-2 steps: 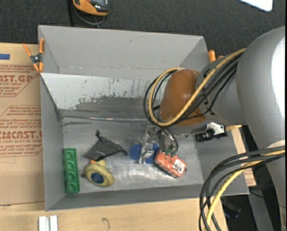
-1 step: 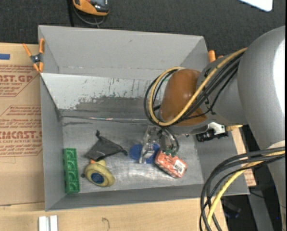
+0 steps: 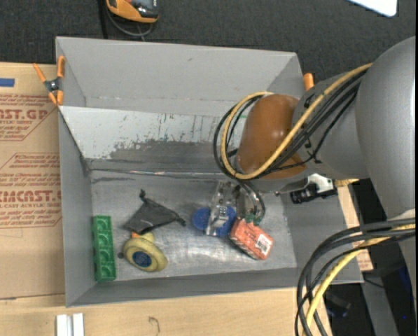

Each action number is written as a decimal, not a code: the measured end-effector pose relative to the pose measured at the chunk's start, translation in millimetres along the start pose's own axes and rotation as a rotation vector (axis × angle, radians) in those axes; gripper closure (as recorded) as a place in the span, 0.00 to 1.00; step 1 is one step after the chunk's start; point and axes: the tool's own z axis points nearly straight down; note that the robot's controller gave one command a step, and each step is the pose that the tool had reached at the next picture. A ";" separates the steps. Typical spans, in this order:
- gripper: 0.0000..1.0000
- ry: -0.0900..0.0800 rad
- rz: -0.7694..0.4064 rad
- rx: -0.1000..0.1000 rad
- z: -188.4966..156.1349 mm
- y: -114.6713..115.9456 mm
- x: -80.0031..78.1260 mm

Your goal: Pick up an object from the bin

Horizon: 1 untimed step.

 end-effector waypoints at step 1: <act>1.00 -0.006 0.001 -0.001 -21.2 0.2 -1.5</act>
Offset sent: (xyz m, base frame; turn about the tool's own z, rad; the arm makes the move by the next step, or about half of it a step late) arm 0.0000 0.0000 0.0150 0.0000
